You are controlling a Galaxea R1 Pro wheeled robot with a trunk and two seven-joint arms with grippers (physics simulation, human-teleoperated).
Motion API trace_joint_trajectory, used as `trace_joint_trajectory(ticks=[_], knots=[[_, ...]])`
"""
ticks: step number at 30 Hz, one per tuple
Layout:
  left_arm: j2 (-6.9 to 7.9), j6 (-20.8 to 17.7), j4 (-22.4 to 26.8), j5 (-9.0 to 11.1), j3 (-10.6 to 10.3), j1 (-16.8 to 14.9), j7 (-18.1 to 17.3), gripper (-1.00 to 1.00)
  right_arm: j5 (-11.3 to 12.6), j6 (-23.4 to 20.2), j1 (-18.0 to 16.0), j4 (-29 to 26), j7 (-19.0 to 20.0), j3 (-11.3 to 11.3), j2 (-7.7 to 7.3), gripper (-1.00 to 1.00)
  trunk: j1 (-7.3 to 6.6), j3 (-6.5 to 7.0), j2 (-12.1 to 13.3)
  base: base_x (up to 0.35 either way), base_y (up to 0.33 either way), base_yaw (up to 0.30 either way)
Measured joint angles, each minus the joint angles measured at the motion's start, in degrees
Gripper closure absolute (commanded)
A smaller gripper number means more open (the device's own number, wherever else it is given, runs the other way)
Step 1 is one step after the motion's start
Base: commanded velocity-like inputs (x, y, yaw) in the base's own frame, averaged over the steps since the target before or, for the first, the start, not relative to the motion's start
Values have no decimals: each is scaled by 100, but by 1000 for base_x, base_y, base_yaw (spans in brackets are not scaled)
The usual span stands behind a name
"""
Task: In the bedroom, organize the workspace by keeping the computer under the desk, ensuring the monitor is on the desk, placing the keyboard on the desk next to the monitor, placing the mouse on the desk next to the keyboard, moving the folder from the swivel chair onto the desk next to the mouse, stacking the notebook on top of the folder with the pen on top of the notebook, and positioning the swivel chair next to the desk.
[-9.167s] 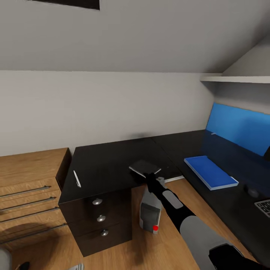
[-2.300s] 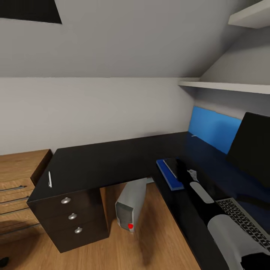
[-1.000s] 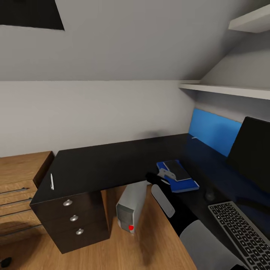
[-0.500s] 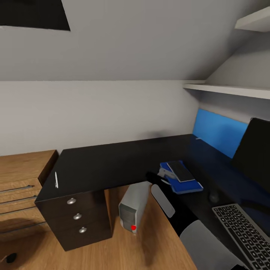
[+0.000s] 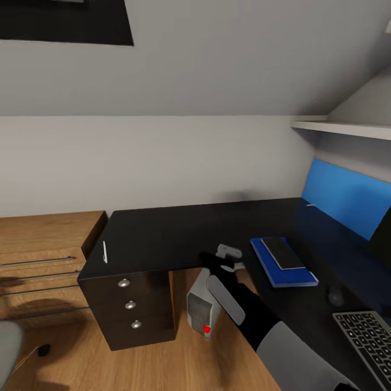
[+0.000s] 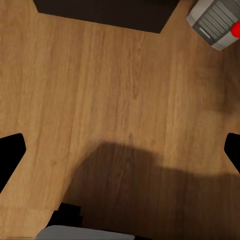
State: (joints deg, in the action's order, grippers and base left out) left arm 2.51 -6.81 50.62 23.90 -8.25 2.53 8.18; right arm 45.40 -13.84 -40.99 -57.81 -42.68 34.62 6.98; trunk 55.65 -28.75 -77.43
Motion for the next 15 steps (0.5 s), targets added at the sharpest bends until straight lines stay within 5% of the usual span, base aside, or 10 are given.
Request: trace_joint_trajectory(ticks=[2, 8, 15], knots=[[-3, 0, -3, -1, 0, 0, 0, -100, 0, 20, 0, -17, 0, 147, 2, -100, 0, -4, 0, 0, 0, 45], [-11, 290, -75, 3, 0, 0, 1, -100, -51, 476, 1, -54, -20, 1052, -1, -100, 0, -6, 0, 0, 0, 7], [-17, 421, -141, 5, 3, 0, -1, -100, -63, 539, 1, -150, -23, 1225, -7, -100, 0, -6, 0, 0, 142, 1]])
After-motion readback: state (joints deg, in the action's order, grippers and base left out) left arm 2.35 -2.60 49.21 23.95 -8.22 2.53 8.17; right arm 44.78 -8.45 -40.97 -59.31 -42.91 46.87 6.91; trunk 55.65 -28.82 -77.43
